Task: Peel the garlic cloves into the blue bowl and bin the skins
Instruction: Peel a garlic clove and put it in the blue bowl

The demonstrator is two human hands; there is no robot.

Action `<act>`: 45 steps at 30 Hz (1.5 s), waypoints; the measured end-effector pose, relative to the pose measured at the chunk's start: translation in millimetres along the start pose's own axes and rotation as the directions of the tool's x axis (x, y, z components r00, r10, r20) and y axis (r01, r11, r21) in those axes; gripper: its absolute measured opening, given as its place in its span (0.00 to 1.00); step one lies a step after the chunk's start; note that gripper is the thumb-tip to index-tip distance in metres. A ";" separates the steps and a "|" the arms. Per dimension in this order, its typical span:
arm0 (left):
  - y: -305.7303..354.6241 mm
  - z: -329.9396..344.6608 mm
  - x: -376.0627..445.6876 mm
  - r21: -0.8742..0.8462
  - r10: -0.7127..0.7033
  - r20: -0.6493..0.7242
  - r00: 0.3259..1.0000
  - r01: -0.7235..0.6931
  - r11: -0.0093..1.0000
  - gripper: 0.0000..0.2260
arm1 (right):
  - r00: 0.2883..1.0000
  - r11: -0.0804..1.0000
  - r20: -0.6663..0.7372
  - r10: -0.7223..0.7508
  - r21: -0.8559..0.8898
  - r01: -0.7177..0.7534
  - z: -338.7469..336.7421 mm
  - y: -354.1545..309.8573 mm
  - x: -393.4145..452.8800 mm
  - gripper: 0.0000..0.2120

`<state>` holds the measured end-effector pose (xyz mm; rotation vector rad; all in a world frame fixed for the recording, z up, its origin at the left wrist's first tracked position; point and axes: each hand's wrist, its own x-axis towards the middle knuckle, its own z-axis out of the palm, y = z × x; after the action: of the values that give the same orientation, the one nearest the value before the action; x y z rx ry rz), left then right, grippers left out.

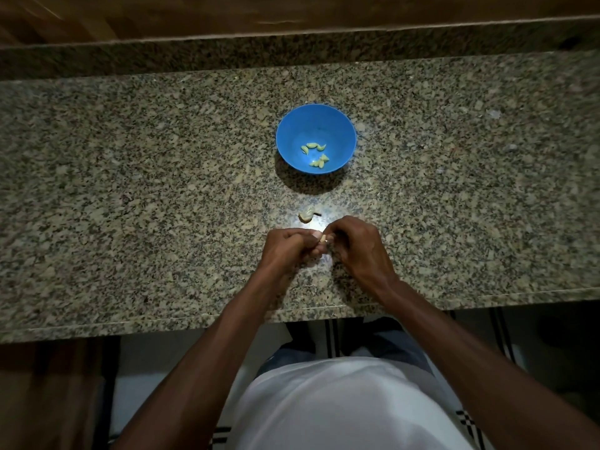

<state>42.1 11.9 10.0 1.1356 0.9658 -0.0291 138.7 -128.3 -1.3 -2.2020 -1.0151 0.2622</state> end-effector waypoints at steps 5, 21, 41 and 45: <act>-2.5 2.3 3.8 -0.015 -0.053 -0.005 0.999 0.053 0.998 0.05 | 0.964 0.906 0.107 0.242 0.332 -0.264 -3.1 6.1 4.9 0.07; -24.1 15.6 -10.9 0.061 0.150 -0.208 0.967 -0.140 0.988 0.09 | 0.846 0.557 0.427 0.320 0.638 -0.532 -11.5 25.8 12.0 0.05; -23.9 29.3 -18.3 0.335 0.432 -0.280 0.857 -0.335 0.881 0.03 | 0.739 0.301 0.516 0.433 0.690 -0.658 0.2 20.8 19.0 0.04; -18.7 20.4 -13.8 0.292 0.377 -0.250 0.892 -0.302 0.908 0.04 | 0.791 0.413 0.487 0.369 0.677 -0.609 -0.4 23.9 24.7 0.08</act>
<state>37.7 -18.5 6.8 1.5620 1.0360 0.3292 169.7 -121.4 -14.4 -1.5114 -0.1728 1.1057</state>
